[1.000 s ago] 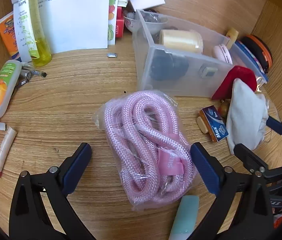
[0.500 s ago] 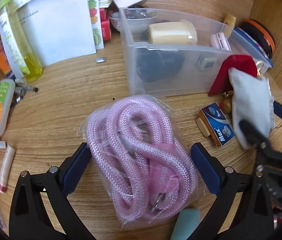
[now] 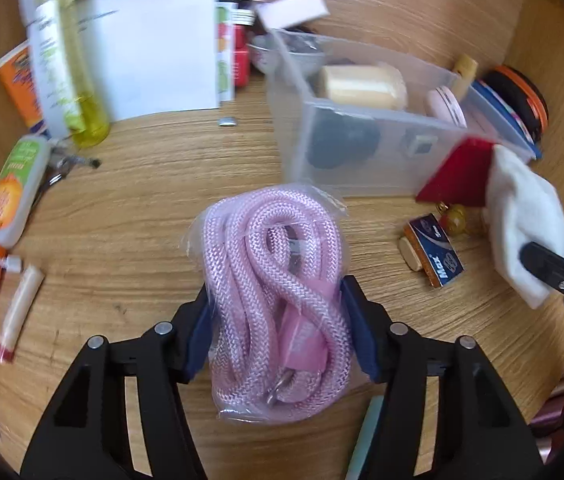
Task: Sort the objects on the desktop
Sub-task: 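Carry the pink rope bag with the left gripper while the right gripper carries the pouch over the bin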
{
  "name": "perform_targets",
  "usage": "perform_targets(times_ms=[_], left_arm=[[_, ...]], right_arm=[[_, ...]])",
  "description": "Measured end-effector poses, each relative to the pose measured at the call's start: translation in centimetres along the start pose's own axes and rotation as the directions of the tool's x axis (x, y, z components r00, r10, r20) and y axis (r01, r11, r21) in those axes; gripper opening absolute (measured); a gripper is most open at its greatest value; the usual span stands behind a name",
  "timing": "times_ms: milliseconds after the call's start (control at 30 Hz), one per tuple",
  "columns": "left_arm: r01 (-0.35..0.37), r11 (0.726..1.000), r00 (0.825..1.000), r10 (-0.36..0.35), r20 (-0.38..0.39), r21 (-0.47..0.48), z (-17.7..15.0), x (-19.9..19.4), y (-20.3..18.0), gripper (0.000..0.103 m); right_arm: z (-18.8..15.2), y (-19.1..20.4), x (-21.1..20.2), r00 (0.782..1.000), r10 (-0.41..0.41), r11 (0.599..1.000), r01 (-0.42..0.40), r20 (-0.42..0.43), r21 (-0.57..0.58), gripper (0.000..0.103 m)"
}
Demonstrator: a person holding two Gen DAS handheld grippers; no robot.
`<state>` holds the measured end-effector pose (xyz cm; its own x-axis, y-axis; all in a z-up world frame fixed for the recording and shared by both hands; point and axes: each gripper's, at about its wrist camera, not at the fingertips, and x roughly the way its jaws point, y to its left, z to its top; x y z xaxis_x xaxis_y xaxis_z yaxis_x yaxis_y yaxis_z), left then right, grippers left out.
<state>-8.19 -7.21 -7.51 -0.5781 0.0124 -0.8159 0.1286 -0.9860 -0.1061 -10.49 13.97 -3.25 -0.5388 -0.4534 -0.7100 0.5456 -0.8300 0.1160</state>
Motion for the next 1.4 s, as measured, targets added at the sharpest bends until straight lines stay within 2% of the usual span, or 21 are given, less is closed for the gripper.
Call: perform_targets(times_ms=[133, 267, 567, 733, 900, 1067, 1400], left_arm=[[0.009, 0.999, 0.999, -0.008, 0.034, -0.033, -0.2, -1.4, 0.9, 0.058], [0.000, 0.999, 0.996, 0.004, 0.091, -0.051, 0.3, -3.4, 1.1, 0.058], [0.012, 0.999, 0.975, -0.004, 0.222, -0.037, 3.1, -7.5, 0.5, 0.058], [0.027, 0.999, 0.966, -0.018, 0.259, -0.031, 4.4, -8.3, -0.1, 0.058], [0.052, 0.998, 0.963, -0.041, 0.267, -0.033, 6.2, -7.9, -0.4, 0.058], [0.039, 0.999, 0.966, -0.035, 0.256, -0.010, 8.2, -6.7, -1.3, 0.058], [0.076, 0.996, 0.972, -0.085, 0.217, 0.047, 11.0, -3.7, -3.9, 0.058]], right_arm=[[0.7, -0.4, -1.8, 0.997, 0.072, 0.997, -0.073, 0.040, 0.019, 0.038], [1.6, -0.8, -3.2, 0.991, 0.104, 0.994, -0.107, 0.082, 0.032, 0.038], [4.3, -2.2, -4.8, 0.983, 0.085, 0.995, -0.091, 0.162, 0.030, 0.038], [5.7, -2.9, -4.9, 0.979, 0.067, 0.997, -0.076, 0.194, 0.035, 0.038], [7.1, -3.3, -4.2, 0.977, 0.052, 0.998, -0.060, 0.207, 0.035, 0.038], [8.5, -3.8, -3.1, 0.976, 0.052, 0.998, -0.061, 0.212, 0.035, 0.038], [10.4, -3.7, 0.9, 0.986, 0.035, 0.999, -0.037, 0.163, 0.009, 0.038]])
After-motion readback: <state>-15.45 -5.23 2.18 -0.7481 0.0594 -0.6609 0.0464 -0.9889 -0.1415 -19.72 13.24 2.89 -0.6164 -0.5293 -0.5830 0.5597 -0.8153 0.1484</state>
